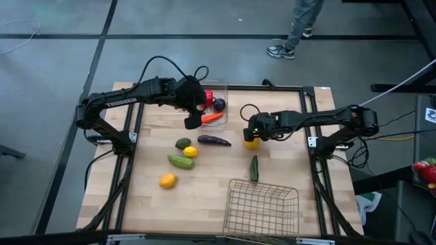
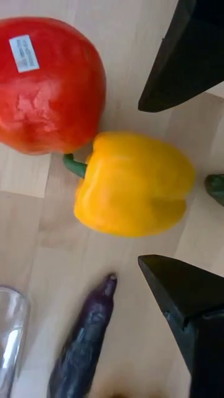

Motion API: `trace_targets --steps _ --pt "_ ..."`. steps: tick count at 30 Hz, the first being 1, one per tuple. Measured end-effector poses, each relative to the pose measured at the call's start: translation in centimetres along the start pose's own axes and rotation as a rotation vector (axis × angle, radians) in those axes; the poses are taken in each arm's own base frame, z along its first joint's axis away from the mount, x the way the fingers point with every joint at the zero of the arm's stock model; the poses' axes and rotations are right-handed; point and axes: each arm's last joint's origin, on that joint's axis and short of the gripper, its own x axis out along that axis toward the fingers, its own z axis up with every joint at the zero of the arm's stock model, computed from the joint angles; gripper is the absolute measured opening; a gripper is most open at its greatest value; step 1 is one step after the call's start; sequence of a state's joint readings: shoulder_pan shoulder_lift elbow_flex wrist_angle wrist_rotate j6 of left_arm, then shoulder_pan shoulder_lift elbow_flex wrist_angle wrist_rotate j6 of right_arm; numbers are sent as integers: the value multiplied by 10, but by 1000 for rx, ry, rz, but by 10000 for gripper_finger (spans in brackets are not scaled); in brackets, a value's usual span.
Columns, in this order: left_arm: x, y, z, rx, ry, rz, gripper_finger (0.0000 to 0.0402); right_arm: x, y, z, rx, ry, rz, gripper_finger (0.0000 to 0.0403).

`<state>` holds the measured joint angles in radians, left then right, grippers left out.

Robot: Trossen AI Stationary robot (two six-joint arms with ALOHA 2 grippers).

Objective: Sort produce into baskets
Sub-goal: Put the yellow bell pepper into the transparent bin

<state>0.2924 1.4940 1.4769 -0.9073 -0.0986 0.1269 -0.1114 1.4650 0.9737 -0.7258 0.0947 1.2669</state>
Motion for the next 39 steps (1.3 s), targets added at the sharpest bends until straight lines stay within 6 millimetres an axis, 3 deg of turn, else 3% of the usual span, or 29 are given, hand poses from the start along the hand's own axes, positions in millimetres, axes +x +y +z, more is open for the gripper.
trace_targets --steps 28,39 --pt "-1 -8 1 21 -2 -19 244 48 8 -3 -23 38 -82 392" --pt "-1 -8 1 13 -6 -18 244 51 8 -3 -55 41 -94 392"
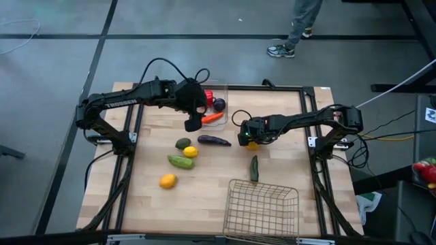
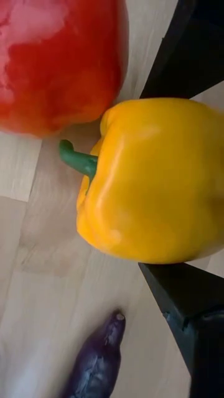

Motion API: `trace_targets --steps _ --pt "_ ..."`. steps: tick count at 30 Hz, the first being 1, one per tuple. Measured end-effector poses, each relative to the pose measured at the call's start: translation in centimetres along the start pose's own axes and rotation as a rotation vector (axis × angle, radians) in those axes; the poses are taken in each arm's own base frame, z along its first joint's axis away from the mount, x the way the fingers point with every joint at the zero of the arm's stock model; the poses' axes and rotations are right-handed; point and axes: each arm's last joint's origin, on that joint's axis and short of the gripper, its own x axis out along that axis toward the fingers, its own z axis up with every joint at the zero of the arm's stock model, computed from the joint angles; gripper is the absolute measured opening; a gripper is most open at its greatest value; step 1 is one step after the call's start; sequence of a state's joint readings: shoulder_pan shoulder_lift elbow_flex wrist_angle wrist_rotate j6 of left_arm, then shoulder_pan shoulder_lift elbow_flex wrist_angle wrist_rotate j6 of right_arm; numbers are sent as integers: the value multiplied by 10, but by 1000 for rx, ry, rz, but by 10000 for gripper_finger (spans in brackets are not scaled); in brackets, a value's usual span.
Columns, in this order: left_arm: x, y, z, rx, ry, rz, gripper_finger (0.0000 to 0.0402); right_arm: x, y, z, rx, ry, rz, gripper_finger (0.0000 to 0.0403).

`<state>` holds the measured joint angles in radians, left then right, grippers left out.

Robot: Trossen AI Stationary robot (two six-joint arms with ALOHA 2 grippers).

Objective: Sort produce into baskets
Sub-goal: Put the yellow bell pepper into the transparent bin

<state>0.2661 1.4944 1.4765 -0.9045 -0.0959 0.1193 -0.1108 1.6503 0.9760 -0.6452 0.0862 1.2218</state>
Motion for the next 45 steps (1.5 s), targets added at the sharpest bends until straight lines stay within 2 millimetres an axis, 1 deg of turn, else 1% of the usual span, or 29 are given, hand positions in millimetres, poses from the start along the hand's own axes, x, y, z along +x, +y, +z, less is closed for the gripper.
trace_targets --steps 17,20,24,27,32,35,40,45 --pt "0 0 0 1 -2 0 244 1 -1 0 0 -8 -6 391" --pt "0 0 0 10 -2 0 244 1 -1 0 -1 -8 -6 377" --pt "0 0 0 10 3 0 244 1 -1 0 -1 -8 -6 346" --pt "-4 0 -2 11 3 0 244 1 -1 0 -23 -8 -6 331" --pt "-30 2 -9 4 -18 3 244 -2 2 1 -77 9 4 332" --pt "-50 4 -16 -14 -40 8 244 -8 10 4 -125 12 37 334" --pt "-83 6 -30 -53 -85 27 244 -29 31 11 -246 32 145 332" --pt "-107 7 -45 -57 -95 31 244 -59 52 20 -384 11 237 332"
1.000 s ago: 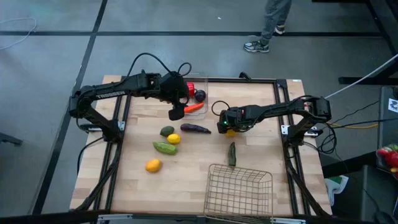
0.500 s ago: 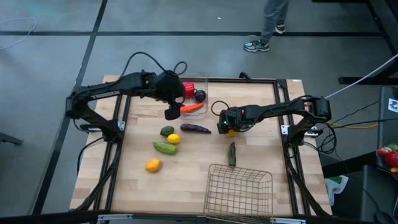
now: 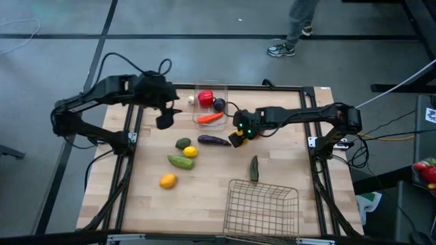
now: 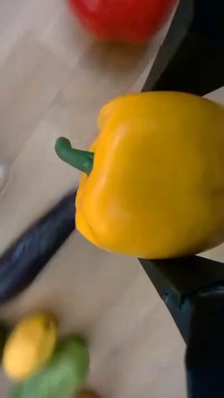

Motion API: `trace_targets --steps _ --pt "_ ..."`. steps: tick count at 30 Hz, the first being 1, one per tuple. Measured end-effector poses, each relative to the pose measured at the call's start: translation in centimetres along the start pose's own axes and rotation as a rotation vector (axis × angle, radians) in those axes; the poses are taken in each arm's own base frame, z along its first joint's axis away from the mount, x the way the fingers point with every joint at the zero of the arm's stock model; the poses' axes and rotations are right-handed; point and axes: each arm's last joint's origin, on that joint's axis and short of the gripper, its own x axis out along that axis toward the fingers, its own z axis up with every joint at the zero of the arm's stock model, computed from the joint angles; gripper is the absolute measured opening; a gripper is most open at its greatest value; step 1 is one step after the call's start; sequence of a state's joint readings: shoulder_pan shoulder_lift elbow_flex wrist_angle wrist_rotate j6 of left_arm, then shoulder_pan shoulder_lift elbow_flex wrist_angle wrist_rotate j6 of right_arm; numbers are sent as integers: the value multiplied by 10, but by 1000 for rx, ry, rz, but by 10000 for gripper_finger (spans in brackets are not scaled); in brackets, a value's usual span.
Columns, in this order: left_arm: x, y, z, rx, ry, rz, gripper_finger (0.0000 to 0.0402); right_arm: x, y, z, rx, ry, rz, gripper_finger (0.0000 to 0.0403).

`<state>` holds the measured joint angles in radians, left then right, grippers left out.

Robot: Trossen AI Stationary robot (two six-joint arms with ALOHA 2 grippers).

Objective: Sort produce into baskets
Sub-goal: Put the yellow bell pepper into the transparent bin

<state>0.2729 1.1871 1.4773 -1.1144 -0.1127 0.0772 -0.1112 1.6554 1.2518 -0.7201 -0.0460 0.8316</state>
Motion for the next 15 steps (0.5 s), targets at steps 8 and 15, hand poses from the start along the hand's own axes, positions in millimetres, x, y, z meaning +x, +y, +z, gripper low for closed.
trace_targets --steps 8,15 --pt "-17 0 -15 -38 54 -7 244 -42 31 28 -295 -186 100 336" --pt "-19 -8 -15 -67 38 -34 244 -58 42 49 -534 -417 90 337"
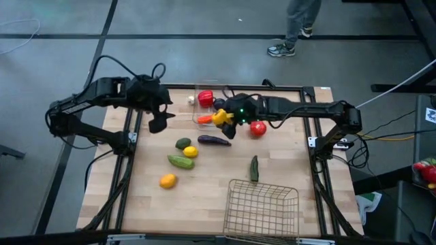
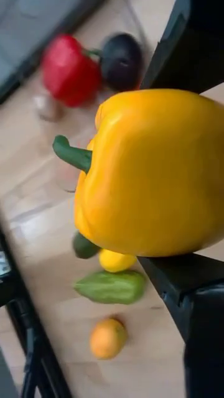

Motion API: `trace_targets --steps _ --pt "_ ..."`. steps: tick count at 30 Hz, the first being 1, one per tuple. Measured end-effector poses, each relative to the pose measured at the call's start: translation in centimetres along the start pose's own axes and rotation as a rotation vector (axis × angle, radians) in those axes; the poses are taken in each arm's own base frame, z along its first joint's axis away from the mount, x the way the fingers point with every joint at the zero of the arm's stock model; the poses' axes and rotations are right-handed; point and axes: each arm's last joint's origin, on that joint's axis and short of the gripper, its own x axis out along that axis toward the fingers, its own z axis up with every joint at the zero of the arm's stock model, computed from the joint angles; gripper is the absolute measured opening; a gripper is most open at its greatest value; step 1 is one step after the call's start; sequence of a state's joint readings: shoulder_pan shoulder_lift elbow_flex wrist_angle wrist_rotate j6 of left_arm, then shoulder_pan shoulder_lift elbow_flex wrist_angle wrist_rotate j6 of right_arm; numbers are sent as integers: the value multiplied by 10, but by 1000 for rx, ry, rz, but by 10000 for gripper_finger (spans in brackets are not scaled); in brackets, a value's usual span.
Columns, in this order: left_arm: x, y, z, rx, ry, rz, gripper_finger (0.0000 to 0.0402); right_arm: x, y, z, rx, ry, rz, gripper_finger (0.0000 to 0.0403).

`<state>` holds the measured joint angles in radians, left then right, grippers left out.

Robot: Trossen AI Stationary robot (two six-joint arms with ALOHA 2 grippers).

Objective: Sort produce into baskets
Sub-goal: Put the yellow bell pepper into the transparent bin

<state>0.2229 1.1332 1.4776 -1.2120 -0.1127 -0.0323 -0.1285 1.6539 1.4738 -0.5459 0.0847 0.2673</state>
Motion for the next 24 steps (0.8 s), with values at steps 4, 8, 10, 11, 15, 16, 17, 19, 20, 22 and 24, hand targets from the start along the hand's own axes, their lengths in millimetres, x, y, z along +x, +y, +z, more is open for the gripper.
trace_targets --steps 4,8,10,11,15,16,17,19,20,22,24 --pt "0 -8 4 -2 -37 -31 244 5 -13 7 -51 -43 -23 337" --pt "-2 -15 11 9 -122 -59 244 13 -35 15 -47 -81 -66 337" --pt "-2 -18 15 10 -156 -70 244 20 -48 15 -27 -72 -83 337" --pt "-2 -19 16 11 -168 -73 244 25 -53 17 -18 -84 -81 337" --pt "3 -22 22 4 -189 -84 244 47 -73 18 13 -101 -56 337" --pt "6 -24 22 9 -179 -86 244 55 -77 17 17 -102 -51 337" --pt "9 -26 23 15 -166 -87 244 62 -80 16 22 -98 -46 337" --pt "14 -28 25 21 -151 -88 244 76 -85 13 27 -98 -43 337" --pt "19 -30 26 25 -139 -89 244 83 -86 11 27 -101 -41 337" --pt "25 -33 28 33 -124 -93 244 95 -88 8 27 -99 -41 337" --pt "32 -37 30 41 -111 -97 244 107 -88 5 25 -108 -35 337"
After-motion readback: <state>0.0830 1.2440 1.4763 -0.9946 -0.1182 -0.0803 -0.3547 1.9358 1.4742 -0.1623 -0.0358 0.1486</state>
